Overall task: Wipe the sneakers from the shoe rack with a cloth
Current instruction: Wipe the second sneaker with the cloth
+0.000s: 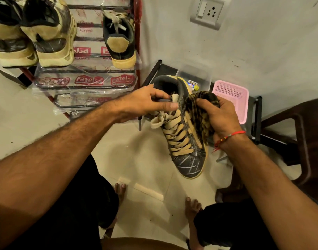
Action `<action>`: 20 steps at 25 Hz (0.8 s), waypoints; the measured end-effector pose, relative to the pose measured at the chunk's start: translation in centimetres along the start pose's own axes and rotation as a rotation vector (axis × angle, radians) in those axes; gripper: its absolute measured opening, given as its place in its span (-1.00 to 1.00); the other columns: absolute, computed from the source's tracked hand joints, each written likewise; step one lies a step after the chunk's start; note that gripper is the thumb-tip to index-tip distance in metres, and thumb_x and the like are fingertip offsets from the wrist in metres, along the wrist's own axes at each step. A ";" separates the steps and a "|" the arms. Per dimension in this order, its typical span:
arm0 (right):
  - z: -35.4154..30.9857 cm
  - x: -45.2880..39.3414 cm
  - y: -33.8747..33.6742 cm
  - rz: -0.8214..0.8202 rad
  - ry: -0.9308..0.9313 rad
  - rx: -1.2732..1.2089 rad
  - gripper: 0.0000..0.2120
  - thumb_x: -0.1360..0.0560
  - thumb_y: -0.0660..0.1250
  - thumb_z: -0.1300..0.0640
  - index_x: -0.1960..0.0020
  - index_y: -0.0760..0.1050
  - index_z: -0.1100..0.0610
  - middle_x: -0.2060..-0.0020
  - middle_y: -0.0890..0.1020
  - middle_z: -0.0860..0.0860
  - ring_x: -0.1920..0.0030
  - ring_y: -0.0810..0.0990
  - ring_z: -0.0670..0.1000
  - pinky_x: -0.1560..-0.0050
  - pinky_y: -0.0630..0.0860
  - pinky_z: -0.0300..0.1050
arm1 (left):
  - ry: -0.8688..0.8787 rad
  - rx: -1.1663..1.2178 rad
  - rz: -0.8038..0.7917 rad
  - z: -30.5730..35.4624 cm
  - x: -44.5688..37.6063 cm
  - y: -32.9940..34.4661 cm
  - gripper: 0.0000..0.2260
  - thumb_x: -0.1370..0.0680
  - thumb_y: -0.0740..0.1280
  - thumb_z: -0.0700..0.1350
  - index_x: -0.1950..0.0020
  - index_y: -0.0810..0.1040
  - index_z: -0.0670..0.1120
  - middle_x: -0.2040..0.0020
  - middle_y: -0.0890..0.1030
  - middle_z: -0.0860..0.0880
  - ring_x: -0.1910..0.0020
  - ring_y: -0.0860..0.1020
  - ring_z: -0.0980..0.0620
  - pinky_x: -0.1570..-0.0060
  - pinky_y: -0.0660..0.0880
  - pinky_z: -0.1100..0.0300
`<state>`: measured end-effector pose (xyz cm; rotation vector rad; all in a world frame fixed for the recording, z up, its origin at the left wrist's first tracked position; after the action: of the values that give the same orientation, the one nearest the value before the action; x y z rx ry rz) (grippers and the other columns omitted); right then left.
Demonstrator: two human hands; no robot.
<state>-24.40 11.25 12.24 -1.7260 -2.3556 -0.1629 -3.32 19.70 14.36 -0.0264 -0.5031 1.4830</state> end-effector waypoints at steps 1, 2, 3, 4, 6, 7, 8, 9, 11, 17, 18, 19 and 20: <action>0.0 -0.1 -0.3 0.021 0.004 -0.021 -0.87 -0.47 0.49 0.12 0.00 0.67 0.11 0.11 0.74 0.11 0.00 0.71 0.16 -0.13 0.60 0.23 | 0.008 -0.083 -0.018 0.0 0.0 0.4 -0.67 -0.33 0.51 0.25 -0.02 0.66 0.15 -0.15 0.42 0.09 -0.11 0.49 0.14 0.07 0.53 0.37; 0.1 -0.1 -0.3 0.027 0.003 -0.021 -0.86 -0.47 0.49 0.12 -0.01 0.67 0.12 0.11 0.74 0.11 0.01 0.72 0.15 -0.12 0.61 0.23 | 0.008 -0.175 -0.012 -0.1 -0.1 0.7 -0.61 -0.29 0.51 0.26 -0.06 0.64 0.17 -0.18 0.35 0.05 -0.15 0.46 0.12 -0.01 0.51 0.35; 0.3 -0.1 -0.3 0.025 -0.002 -0.006 -0.85 -0.47 0.49 0.13 -0.02 0.67 0.13 0.12 0.74 0.10 0.02 0.72 0.14 -0.10 0.62 0.22 | 0.004 -0.255 0.001 -0.3 -0.3 1.1 -0.54 -0.27 0.51 0.28 -0.12 0.64 0.16 -0.22 0.31 0.03 -0.19 0.43 0.09 -0.09 0.48 0.31; 0.4 0.0 -0.2 0.023 -0.004 0.008 -0.86 -0.48 0.48 0.13 -0.02 0.66 0.13 0.12 0.74 0.10 0.03 0.72 0.13 -0.09 0.63 0.21 | 0.004 -0.313 0.014 -0.4 -0.5 1.5 -0.50 -0.29 0.51 0.28 -0.16 0.64 0.12 -0.26 0.29 0.01 -0.22 0.41 0.06 -0.14 0.45 0.28; 0.5 0.1 -0.1 0.022 0.002 0.005 -0.85 -0.48 0.48 0.13 -0.03 0.66 0.14 0.12 0.74 0.09 0.03 0.72 0.13 -0.09 0.63 0.21 | 0.040 -0.349 0.053 -0.5 -0.7 2.1 -0.62 -0.40 0.51 0.21 -0.14 0.66 0.06 -0.33 0.26 0.00 -0.29 0.38 0.02 -0.18 0.42 0.28; 0.3 0.0 -0.1 0.025 0.005 -0.003 -0.82 -0.48 0.48 0.12 -0.05 0.66 0.15 0.12 0.74 0.09 0.03 0.72 0.13 -0.09 0.63 0.22 | 0.067 -0.356 0.092 -0.5 -0.8 2.3 -0.71 -0.45 0.50 0.15 -0.09 0.67 0.05 -0.38 0.24 -0.02 -0.33 0.37 0.00 -0.22 0.42 0.27; 0.1 -0.1 -0.2 0.025 -0.001 -0.015 -0.81 -0.48 0.48 0.12 -0.07 0.65 0.16 0.11 0.74 0.09 0.02 0.72 0.13 -0.10 0.63 0.21 | 0.109 -0.375 0.150 -0.5 -0.9 2.3 -0.78 -0.48 0.50 0.11 -0.05 0.67 0.05 -0.47 0.20 -0.04 -0.39 0.33 -0.02 -0.30 0.39 0.22; -0.2 -0.2 -0.2 0.028 -0.020 -0.027 -0.82 -0.49 0.48 0.12 -0.06 0.65 0.16 0.11 0.74 0.09 0.03 0.72 0.12 -0.10 0.63 0.20 | 0.168 -0.428 0.234 -0.5 -1.0 2.2 -0.80 -0.48 0.51 0.09 -0.03 0.68 0.04 -0.57 0.11 -0.07 -0.45 0.25 -0.06 -0.39 0.31 0.15; -0.8 -0.2 -0.2 0.039 -0.082 -0.028 -0.88 -0.51 0.46 0.14 -0.03 0.66 0.14 0.11 0.74 0.08 0.04 0.72 0.09 -0.10 0.64 0.15 | 0.301 -0.584 0.425 -0.5 -1.2 2.0 -0.76 -0.46 0.51 0.11 0.00 0.71 -0.03 -0.65 -0.02 -0.09 -0.53 0.07 -0.21 -0.44 0.15 -0.01; -1.0 -0.5 -0.2 0.066 -0.146 -0.013 -0.81 -0.52 0.45 0.12 -0.09 0.64 0.17 0.07 0.74 0.07 0.00 0.72 0.08 -0.11 0.63 0.16 | 0.482 -0.838 0.564 0.0 -1.0 1.6 -0.59 -0.51 0.33 0.29 -0.02 0.64 -0.05 -0.56 0.21 -0.23 -0.48 0.16 -0.35 -0.41 0.25 -0.30; -0.9 -0.5 -0.1 0.066 -0.135 -0.027 -0.79 -0.52 0.45 0.12 -0.11 0.63 0.18 0.06 0.74 0.07 -0.01 0.72 0.08 -0.11 0.63 0.16 | 0.506 -0.831 0.574 0.0 -1.0 1.3 -0.57 -0.53 0.32 0.29 -0.03 0.63 -0.07 -0.56 0.22 -0.23 -0.49 0.17 -0.34 -0.40 0.26 -0.34; -0.8 -0.4 0.0 0.064 -0.123 -0.046 -0.78 -0.52 0.45 0.13 -0.12 0.63 0.19 0.05 0.74 0.08 -0.01 0.71 0.08 -0.12 0.63 0.16 | 0.535 -0.812 0.591 -0.1 -1.2 1.2 -0.56 -0.55 0.31 0.28 -0.03 0.62 -0.10 -0.55 0.23 -0.23 -0.50 0.19 -0.33 -0.40 0.28 -0.34; -0.8 -0.2 0.2 0.059 -0.112 -0.076 -0.78 -0.52 0.45 0.14 -0.13 0.62 0.20 0.05 0.73 0.09 -0.01 0.72 0.09 -0.11 0.63 0.17 | 0.571 -0.772 0.610 -0.2 -1.2 1.1 -0.58 -0.57 0.32 0.25 -0.02 0.60 -0.13 -0.54 0.25 -0.22 -0.51 0.22 -0.28 -0.41 0.32 -0.30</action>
<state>-24.07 10.92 13.00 -1.8846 -2.4014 -0.1521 -4.31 18.72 13.51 -1.2675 -0.5901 1.6763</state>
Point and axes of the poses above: each hand's wrist, its own x-axis away from the middle knuckle, its own y-axis out of the palm, z = x × y, the point moved 1 cm from there along -x, towards the middle knuckle
